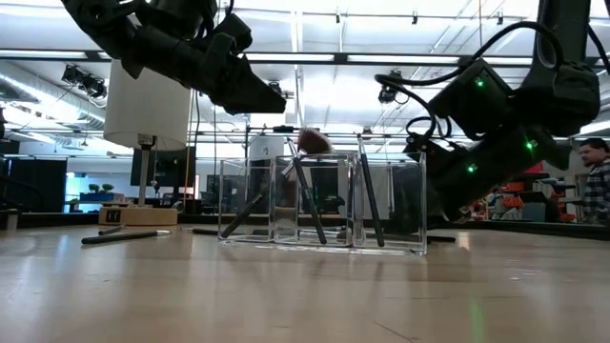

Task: Put items in baskets/containers
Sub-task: Put the black eyeshadow brush into the transparent organizer

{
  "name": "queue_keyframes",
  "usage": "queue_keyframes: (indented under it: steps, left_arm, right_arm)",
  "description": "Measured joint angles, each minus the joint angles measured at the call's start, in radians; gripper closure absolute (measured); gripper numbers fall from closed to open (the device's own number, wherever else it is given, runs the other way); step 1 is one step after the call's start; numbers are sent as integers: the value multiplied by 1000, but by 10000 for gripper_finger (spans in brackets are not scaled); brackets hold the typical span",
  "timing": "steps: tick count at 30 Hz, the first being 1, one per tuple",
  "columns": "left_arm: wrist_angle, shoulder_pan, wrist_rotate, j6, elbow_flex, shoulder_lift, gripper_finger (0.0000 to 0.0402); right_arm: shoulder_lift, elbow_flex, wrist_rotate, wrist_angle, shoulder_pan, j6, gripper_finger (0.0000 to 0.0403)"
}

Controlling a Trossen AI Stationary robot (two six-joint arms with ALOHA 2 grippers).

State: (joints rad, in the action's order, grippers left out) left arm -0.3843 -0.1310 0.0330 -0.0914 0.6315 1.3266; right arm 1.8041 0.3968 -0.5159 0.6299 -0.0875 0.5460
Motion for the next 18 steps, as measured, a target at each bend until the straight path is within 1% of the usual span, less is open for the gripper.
queue_keyframes:
  steps: [3, 13, 18]
  left_arm:
    - [1, 0, 0, 0, 0, 0, 232]
    - [1, 0, 0, 0, 0, 0, 232]
    - [0, 0, 0, -8, 0, 0, 232]
  right_arm:
    - [-14, -3, -17, 27, -1, -10, 397]
    - [-96, -6, -87, 20, -1, -16, 398]
    - [-146, -5, -99, 62, -1, -65, 398]
